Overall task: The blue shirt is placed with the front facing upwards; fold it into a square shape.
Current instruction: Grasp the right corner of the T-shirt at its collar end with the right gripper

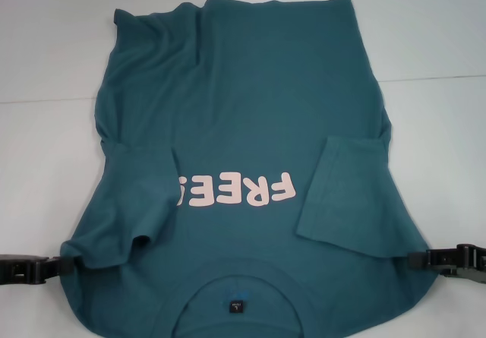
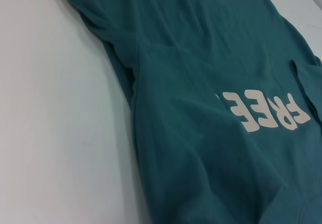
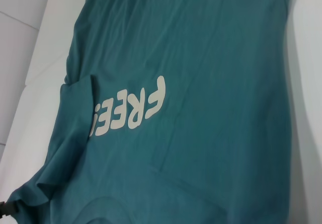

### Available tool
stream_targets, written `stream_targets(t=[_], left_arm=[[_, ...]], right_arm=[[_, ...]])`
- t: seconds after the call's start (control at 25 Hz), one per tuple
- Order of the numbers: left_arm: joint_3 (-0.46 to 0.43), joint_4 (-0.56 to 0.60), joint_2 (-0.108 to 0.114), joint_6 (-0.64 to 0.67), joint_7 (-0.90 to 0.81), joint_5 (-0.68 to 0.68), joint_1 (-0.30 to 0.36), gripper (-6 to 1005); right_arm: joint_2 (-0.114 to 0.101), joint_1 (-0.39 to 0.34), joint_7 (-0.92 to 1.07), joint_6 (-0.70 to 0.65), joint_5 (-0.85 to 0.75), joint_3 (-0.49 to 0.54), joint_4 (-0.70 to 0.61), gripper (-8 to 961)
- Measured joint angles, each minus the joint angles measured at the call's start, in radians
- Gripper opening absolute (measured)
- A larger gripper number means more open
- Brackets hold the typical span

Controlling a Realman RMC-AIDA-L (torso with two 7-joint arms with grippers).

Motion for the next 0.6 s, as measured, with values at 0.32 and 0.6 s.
stream_targets(t=[0.32,0.6], left_arm=[[0.000,0.000,0.001,0.000,-0.004,0.000,-0.002,5],[-0.002,0.000,0.003,0.000,-0.005,0.000,-0.001,5]], right_arm=[[-0.004,-0.008,-0.001,0.002,0.000,0.011,-0.002,379],[-0.004,-0.015,-0.010,0.001,-0.002,0.014,-0.002,52]])
